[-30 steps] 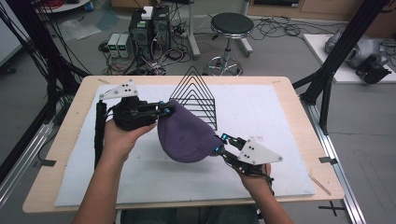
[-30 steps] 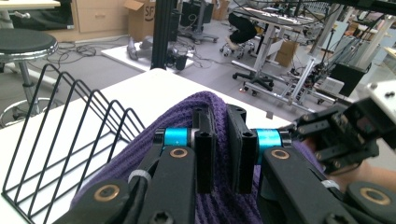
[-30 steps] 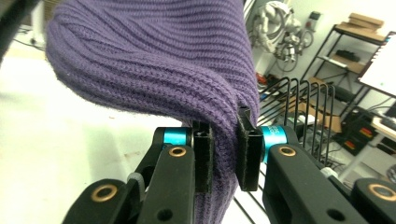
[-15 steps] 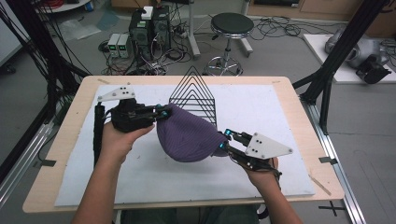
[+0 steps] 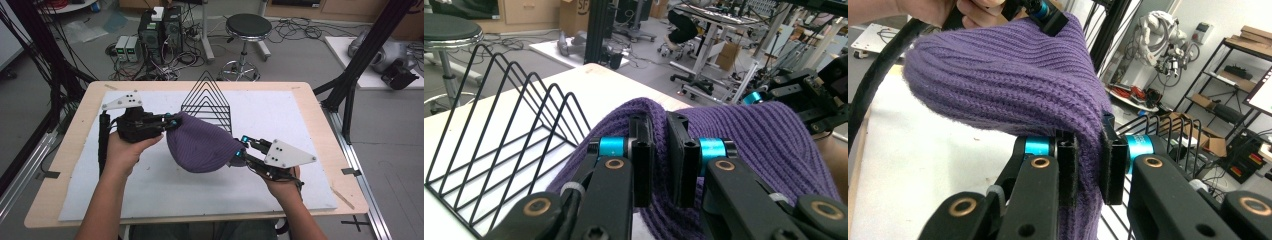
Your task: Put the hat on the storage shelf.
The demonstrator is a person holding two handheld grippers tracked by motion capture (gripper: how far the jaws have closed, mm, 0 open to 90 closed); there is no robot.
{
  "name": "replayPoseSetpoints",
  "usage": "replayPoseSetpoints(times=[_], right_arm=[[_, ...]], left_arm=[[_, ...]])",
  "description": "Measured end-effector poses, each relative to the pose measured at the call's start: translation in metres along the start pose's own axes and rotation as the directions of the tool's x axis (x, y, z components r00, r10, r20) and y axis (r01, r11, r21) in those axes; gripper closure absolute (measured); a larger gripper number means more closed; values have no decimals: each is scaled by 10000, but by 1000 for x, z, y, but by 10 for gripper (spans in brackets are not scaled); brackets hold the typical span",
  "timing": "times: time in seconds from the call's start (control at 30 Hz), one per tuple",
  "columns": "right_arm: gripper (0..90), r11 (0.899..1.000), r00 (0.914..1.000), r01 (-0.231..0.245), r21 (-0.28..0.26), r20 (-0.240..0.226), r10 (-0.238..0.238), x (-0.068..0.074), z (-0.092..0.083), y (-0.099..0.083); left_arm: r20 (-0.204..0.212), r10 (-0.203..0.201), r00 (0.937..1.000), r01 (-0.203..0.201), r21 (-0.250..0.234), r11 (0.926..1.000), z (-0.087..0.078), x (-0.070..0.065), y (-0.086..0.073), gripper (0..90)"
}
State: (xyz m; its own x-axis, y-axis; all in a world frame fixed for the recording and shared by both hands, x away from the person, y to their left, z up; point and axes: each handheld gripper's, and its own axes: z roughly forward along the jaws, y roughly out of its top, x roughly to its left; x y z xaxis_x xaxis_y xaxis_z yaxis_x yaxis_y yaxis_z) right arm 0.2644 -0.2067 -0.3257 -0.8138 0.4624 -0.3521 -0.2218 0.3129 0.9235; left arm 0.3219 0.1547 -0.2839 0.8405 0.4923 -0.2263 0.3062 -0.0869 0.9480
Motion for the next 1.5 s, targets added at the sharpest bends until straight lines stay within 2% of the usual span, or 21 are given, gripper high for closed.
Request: replayPoseSetpoints(times=[0.33,0.63,1.0,1.17,1.27,1.3,1.33,1.37,1.4,1.5], right_arm=[[817,9999,9999,-21,142,-150,23,-8,2,5],[817,9995,9996,-26,330,-265,35,-23,7,14],[817,9993,9996,-40,373,-293,51,-29,9,18],[816,9993,9990,-48,363,-441,64,-42,14,31],[816,9992,9990,41,391,-454,-23,-54,18,41],[816,9992,9990,99,389,-443,-81,-62,20,48],[816,9992,9990,99,389,-443,-81,-62,20,48],[816,9993,9989,121,351,-454,-105,-70,22,56],[816,9993,9989,121,351,-454,-105,-70,22,56],[816,9986,9984,294,447,-495,-272,-84,30,72]], left_arm=[[-19,-20,10000,20,-2,10000,-4,1,0,819],[-45,20,10000,-20,-84,10000,-7,0,4,818],[10,-178,9998,178,-156,9997,-9,-1,9,817],[-77,-449,9990,447,-269,9986,-14,-4,22,814],[-136,-295,9995,290,-360,9989,-17,-6,31,814],[-179,-165,9997,159,-378,9992,-19,-8,37,814],[-179,-165,9997,159,-378,9992,-19,-8,37,814],[-202,-138,9997,130,-412,9991,-20,-8,40,814],[-236,-97,9997,87,-439,9990,-21,-8,43,814],[-360,1,9994,-19,-495,9988,-22,-7,52,815]])
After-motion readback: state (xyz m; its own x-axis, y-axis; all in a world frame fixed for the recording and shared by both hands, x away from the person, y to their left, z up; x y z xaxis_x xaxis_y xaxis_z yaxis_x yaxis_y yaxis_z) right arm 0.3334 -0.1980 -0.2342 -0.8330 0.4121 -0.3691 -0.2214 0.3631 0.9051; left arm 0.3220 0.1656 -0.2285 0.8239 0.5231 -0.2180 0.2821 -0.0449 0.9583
